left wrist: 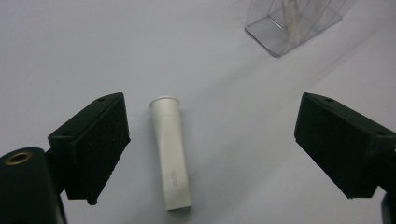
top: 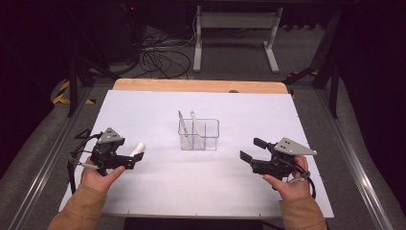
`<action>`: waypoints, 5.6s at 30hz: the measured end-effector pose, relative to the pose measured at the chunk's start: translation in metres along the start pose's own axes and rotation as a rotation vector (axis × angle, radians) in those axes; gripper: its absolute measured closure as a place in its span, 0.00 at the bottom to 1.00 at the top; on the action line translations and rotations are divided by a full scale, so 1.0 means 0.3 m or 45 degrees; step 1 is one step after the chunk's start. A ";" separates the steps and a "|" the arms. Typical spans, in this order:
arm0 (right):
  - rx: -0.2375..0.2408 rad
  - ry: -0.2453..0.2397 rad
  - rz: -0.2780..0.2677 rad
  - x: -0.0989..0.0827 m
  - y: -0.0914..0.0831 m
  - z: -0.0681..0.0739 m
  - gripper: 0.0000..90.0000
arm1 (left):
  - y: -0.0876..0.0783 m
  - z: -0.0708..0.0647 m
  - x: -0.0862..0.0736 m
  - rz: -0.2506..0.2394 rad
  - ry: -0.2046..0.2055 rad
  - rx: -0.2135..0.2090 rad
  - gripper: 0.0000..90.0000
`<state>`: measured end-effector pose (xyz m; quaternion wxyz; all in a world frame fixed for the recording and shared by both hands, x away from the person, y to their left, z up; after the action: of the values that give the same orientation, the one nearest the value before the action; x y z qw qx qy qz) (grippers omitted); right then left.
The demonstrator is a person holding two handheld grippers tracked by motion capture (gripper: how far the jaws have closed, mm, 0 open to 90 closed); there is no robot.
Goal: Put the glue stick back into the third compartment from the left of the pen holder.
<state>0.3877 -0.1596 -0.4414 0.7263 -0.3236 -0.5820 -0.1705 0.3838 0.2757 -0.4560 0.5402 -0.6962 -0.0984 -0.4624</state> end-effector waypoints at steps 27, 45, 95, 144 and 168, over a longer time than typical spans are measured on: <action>0.017 -0.006 -0.001 -0.001 0.002 0.006 0.27 | 0.114 0.057 0.002 0.252 -0.066 -0.025 0.30; 0.016 0.002 0.003 -0.001 -0.006 0.002 0.27 | 0.173 0.083 -0.011 0.451 -0.104 0.001 0.52; 0.006 -0.018 -0.006 0.006 -0.016 0.003 0.29 | 0.053 -0.002 0.132 0.149 0.065 0.008 0.75; 0.002 -0.048 0.021 -0.008 -0.005 0.014 0.29 | -0.049 -0.137 0.327 -0.493 0.079 -0.252 0.75; 0.015 -0.053 0.017 -0.003 -0.002 0.021 0.29 | 0.103 -0.260 0.447 -0.458 0.149 -0.346 0.75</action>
<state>0.3825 -0.1559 -0.4416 0.7170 -0.3268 -0.5957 -0.1556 0.4358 0.1491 -0.3765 0.3552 -0.7058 -0.1264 -0.5997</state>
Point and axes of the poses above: each handheld gripper's, and its own axes: y roughly forward along the jaws, x roughly out of its top, z roughly to its left, the point moved 5 cm from there along y, roughly forward along the jaws, and after that the axes turned 1 degree about x, right-handed, at the moved point
